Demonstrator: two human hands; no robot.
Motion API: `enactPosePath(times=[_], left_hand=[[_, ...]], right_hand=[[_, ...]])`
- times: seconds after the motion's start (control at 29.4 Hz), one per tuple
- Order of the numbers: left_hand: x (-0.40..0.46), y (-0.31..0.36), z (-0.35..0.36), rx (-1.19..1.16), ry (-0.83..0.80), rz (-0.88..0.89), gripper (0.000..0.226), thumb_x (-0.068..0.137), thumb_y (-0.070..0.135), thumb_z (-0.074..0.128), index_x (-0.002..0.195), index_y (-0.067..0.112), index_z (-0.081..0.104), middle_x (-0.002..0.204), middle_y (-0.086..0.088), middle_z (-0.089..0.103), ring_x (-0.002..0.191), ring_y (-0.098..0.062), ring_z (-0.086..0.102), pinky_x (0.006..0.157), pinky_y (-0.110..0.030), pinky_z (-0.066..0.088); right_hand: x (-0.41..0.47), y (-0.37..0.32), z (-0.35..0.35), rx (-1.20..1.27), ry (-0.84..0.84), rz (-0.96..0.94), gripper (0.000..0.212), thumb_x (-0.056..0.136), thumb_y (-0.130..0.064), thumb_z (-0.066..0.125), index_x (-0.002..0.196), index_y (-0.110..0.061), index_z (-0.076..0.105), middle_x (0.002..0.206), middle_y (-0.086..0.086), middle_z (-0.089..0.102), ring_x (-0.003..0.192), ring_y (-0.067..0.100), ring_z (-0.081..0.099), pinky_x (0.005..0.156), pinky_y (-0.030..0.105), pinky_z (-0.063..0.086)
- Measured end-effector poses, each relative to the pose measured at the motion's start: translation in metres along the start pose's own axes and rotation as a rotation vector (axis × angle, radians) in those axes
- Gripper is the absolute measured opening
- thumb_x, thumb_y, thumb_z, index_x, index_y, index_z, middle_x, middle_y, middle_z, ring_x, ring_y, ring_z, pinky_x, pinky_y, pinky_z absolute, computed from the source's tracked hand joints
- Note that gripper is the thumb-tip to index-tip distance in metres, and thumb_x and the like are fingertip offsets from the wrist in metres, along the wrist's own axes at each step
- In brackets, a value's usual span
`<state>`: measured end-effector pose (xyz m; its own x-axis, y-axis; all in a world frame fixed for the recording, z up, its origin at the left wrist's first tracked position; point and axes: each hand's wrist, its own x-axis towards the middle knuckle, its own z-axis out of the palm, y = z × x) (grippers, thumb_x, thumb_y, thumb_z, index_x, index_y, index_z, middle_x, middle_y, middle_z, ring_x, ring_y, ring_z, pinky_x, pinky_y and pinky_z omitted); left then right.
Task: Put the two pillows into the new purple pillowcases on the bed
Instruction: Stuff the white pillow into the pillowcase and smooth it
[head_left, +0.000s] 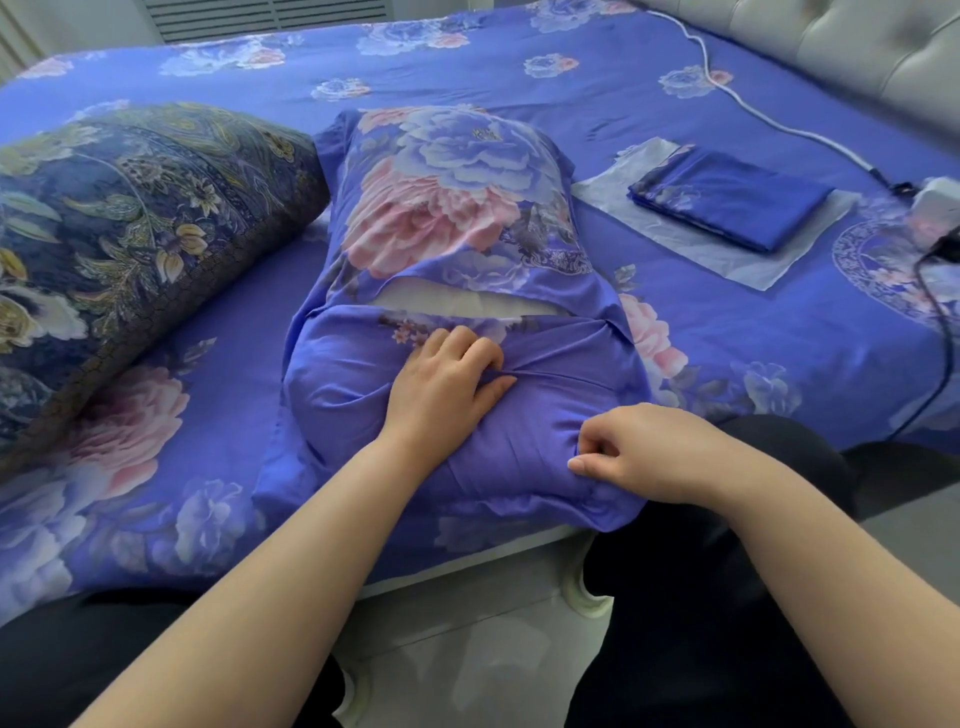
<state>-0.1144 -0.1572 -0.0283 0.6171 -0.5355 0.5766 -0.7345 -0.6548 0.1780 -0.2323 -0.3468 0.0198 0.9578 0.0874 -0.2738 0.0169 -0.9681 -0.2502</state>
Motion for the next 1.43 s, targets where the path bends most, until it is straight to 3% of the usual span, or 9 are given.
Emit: enactPosePath(times=[0.14, 0.24, 0.48, 0.68, 0.82, 0.99, 1.12, 1.26, 1.43], left_hand=[[-0.025, 0.053, -0.015, -0.027, 0.235, 0.304, 0.015, 0.089, 0.012, 0.052, 0.099, 0.021, 0.059, 0.106, 0.000, 0.057, 0.092, -0.025, 0.052, 0.082, -0.037, 0.041], [-0.056, 0.088, -0.004, -0.107, 0.078, 0.549, 0.011, 0.092, 0.016, 0.054, 0.093, 0.015, 0.065, 0.098, -0.004, 0.064, 0.084, -0.026, 0.060, 0.077, -0.035, 0.047], [-0.079, 0.097, 0.037, 0.131, -0.005, 0.273, 0.030, 0.088, 0.017, 0.057, 0.117, 0.012, 0.055, 0.115, -0.010, 0.060, 0.089, -0.025, 0.057, 0.082, -0.034, 0.046], [-0.064, 0.112, 0.029, 0.209, -0.034, 0.132, 0.026, 0.084, 0.012, 0.048, 0.102, 0.013, 0.065, 0.083, -0.002, 0.061, 0.068, -0.024, 0.055, 0.059, -0.033, 0.047], [-0.058, 0.119, 0.027, 0.267, -0.097, 0.116, 0.031, 0.080, 0.012, 0.044, 0.099, 0.013, 0.069, 0.073, 0.000, 0.059, 0.065, -0.021, 0.054, 0.057, -0.031, 0.041], [-0.039, 0.136, 0.009, 0.277, -0.178, 0.146, 0.028, 0.067, 0.009, 0.035, 0.061, 0.020, 0.060, 0.057, 0.000, 0.054, 0.057, -0.020, 0.051, 0.061, -0.031, 0.037], [-0.036, 0.151, 0.003, 0.280, -0.232, 0.282, 0.028, 0.066, 0.008, 0.036, 0.055, 0.020, 0.060, 0.053, 0.001, 0.054, 0.054, -0.019, 0.049, 0.061, -0.031, 0.033], [-0.019, 0.138, -0.007, 0.287, -0.122, 0.313, 0.023, 0.069, 0.006, 0.043, 0.057, 0.018, 0.057, 0.055, 0.000, 0.052, 0.055, -0.021, 0.049, 0.059, -0.032, 0.033], [-0.042, 0.127, 0.001, 0.248, -0.116, 0.378, 0.021, 0.072, 0.006, 0.040, 0.070, 0.018, 0.058, 0.066, 0.000, 0.052, 0.062, -0.022, 0.048, 0.057, -0.032, 0.034]], right_hand=[[0.012, 0.012, 0.001, 0.179, -0.070, -0.038, 0.027, 0.089, -0.037, 0.057, 0.064, -0.029, 0.051, 0.066, -0.012, 0.056, 0.068, 0.008, 0.052, 0.062, 0.026, 0.038], [0.020, 0.021, -0.006, 0.318, -0.182, -0.063, 0.022, 0.090, -0.032, 0.058, 0.068, -0.027, 0.060, 0.065, -0.010, 0.061, 0.059, 0.001, 0.051, 0.058, 0.020, 0.046], [0.033, 0.026, -0.015, 0.485, -0.441, -0.027, 0.031, 0.096, -0.030, 0.050, 0.079, -0.007, 0.063, 0.059, 0.001, 0.054, 0.054, 0.015, 0.050, 0.055, 0.025, 0.051], [0.059, 0.033, -0.032, 0.557, 0.444, -0.154, 0.018, 0.087, -0.029, 0.066, 0.103, -0.022, 0.066, 0.091, -0.012, 0.066, 0.078, -0.002, 0.058, 0.080, 0.020, 0.044], [0.082, 0.021, -0.022, 0.069, 0.273, -0.255, 0.062, 0.083, -0.045, 0.065, 0.137, -0.022, 0.044, 0.131, -0.002, 0.054, 0.121, 0.018, 0.049, 0.103, 0.036, 0.037], [0.077, -0.001, -0.004, -0.267, 0.297, -0.289, 0.029, 0.096, -0.040, 0.042, 0.106, -0.014, 0.049, 0.098, 0.019, 0.067, 0.088, 0.039, 0.061, 0.065, 0.037, 0.035], [0.084, -0.006, -0.027, -0.193, 0.364, -0.385, 0.033, 0.096, -0.043, 0.040, 0.104, -0.013, 0.053, 0.095, 0.020, 0.065, 0.083, 0.041, 0.061, 0.060, 0.035, 0.032], [0.119, 0.007, -0.070, -0.030, 0.574, -0.122, 0.029, 0.097, -0.040, 0.042, 0.110, -0.017, 0.055, 0.111, 0.019, 0.064, 0.100, 0.040, 0.060, 0.072, 0.039, 0.040], [0.131, 0.005, -0.052, 0.145, 0.413, -0.118, 0.029, 0.095, -0.048, 0.044, 0.081, -0.022, 0.046, 0.102, 0.008, 0.065, 0.099, 0.029, 0.058, 0.068, 0.031, 0.029]])
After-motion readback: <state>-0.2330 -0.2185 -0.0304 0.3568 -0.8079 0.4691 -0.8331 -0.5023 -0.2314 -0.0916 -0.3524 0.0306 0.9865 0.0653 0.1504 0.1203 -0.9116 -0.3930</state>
